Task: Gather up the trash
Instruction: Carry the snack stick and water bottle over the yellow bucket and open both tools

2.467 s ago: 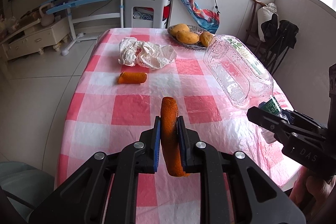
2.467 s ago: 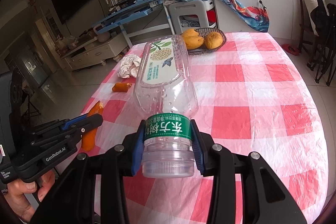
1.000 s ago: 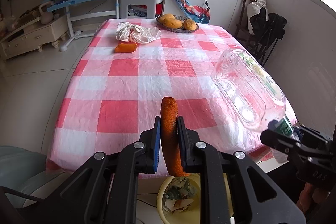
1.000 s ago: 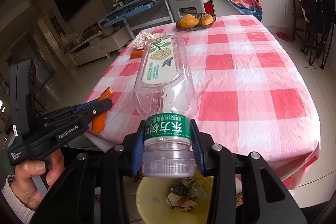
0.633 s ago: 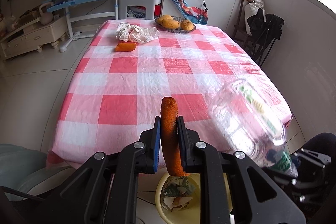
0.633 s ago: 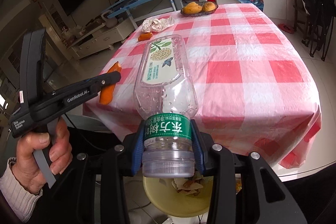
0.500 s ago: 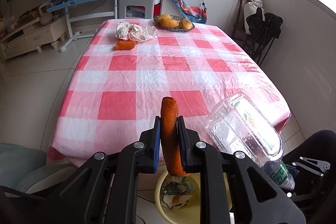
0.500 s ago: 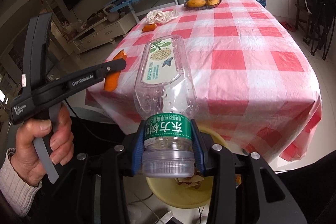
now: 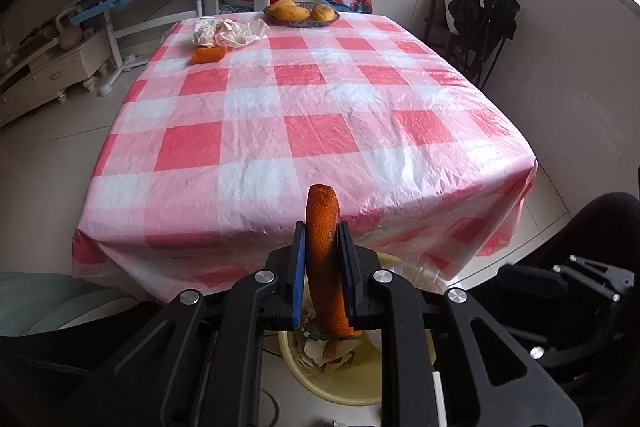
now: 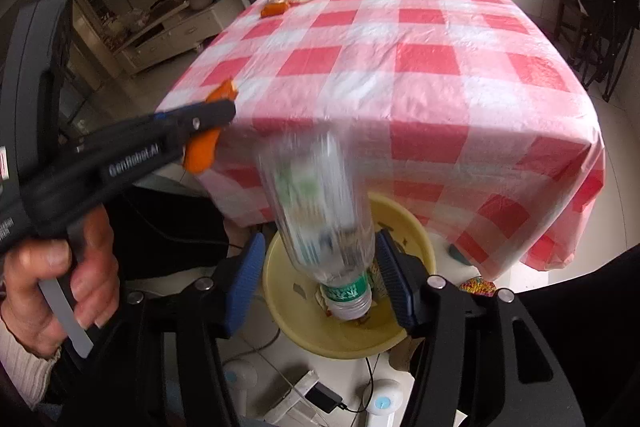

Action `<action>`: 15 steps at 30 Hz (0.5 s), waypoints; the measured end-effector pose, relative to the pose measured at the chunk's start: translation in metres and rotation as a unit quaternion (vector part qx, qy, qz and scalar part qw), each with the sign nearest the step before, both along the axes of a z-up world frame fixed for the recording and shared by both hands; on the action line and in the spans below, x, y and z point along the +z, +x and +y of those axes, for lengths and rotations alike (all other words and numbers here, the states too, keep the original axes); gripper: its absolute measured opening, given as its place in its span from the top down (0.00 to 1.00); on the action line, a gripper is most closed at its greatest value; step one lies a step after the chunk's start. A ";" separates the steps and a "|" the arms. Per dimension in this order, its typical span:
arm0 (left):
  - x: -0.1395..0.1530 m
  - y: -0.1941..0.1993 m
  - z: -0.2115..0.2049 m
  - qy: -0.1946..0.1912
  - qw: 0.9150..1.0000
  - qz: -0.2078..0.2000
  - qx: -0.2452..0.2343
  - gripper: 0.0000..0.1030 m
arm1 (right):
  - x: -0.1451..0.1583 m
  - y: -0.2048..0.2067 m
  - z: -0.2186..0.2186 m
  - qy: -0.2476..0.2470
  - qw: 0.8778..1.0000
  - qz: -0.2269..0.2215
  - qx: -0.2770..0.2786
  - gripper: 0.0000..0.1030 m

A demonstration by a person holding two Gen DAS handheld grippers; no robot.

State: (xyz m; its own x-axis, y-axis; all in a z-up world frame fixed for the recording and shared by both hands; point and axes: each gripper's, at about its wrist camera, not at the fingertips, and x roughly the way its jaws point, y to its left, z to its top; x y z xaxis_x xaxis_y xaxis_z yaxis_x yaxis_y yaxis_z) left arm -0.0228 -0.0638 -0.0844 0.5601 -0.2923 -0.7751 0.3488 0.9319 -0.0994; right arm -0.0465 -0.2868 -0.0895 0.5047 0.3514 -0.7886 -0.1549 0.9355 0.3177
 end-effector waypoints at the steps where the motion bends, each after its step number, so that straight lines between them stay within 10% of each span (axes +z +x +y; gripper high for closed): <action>1: -0.002 -0.003 -0.003 0.004 1.000 0.003 -0.007 0.85 | 0.004 -0.001 -0.006 0.017 1.000 -0.013 -0.010 0.40; 8: -0.019 -0.019 -0.027 0.044 0.997 0.035 -0.059 0.76 | 0.019 -0.006 -0.035 0.080 0.992 -0.067 -0.076 0.27; 15: 0.001 -0.015 -0.004 0.004 1.000 0.006 -0.009 0.56 | 0.021 -0.005 -0.034 0.079 0.991 -0.069 -0.083 0.23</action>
State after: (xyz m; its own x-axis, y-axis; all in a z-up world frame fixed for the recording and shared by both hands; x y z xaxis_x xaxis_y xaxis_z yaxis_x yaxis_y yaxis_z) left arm -0.0374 -0.0676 -0.0835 0.5452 -0.2959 -0.7844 0.3645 0.9262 -0.0961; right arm -0.0514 -0.3206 -0.0688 0.6645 0.3685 -0.6501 -0.0551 0.8917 0.4492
